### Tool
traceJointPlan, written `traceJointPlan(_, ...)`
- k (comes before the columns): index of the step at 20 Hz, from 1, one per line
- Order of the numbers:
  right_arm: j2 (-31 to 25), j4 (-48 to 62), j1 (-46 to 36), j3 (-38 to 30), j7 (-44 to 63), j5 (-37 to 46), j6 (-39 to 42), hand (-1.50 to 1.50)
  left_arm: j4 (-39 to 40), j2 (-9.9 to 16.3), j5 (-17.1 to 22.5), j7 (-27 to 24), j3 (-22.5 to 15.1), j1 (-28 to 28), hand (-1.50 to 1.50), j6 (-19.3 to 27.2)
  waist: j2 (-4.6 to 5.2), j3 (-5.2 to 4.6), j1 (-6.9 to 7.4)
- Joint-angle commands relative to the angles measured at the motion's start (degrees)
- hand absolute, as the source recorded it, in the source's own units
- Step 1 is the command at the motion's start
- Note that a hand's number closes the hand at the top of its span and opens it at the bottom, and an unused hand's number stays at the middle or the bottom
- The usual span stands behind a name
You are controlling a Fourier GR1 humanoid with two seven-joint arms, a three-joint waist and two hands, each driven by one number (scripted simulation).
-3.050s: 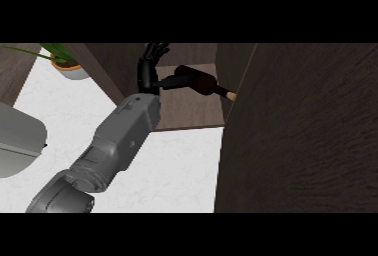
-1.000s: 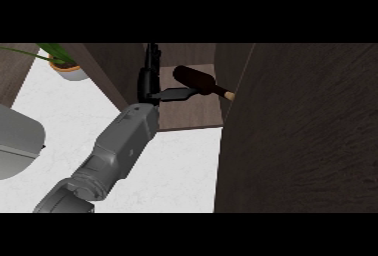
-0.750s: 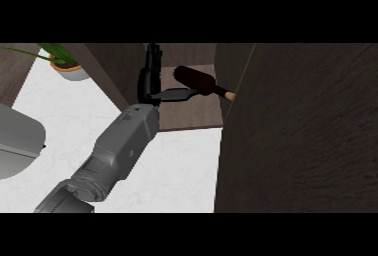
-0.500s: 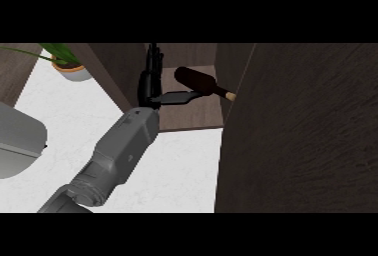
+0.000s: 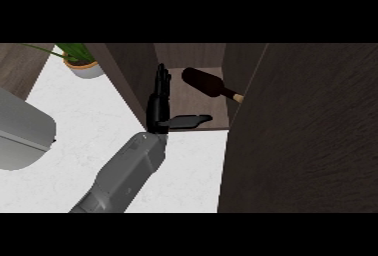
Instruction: Pick up the wine, place it into the cabinet and close the cabinet
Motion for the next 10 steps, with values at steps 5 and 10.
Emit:
traceJointPlan(5,-0.7,-3.7,3.4,-2.5,-0.6,-2.1,0.6,-1.50,-22.5,0.0,-1.1,1.1,-13.4,13.8,-1.50,13.0,-0.06,0.05,1.83)
traceJointPlan(10,-1.3,-4.8,0.4,-2.5,3.4,-1.4,-0.7,-1.50,-36.0,0.9,-6.2,7.0,-15.4,18.7,-1.50,18.7,-0.04,0.03,2.08)
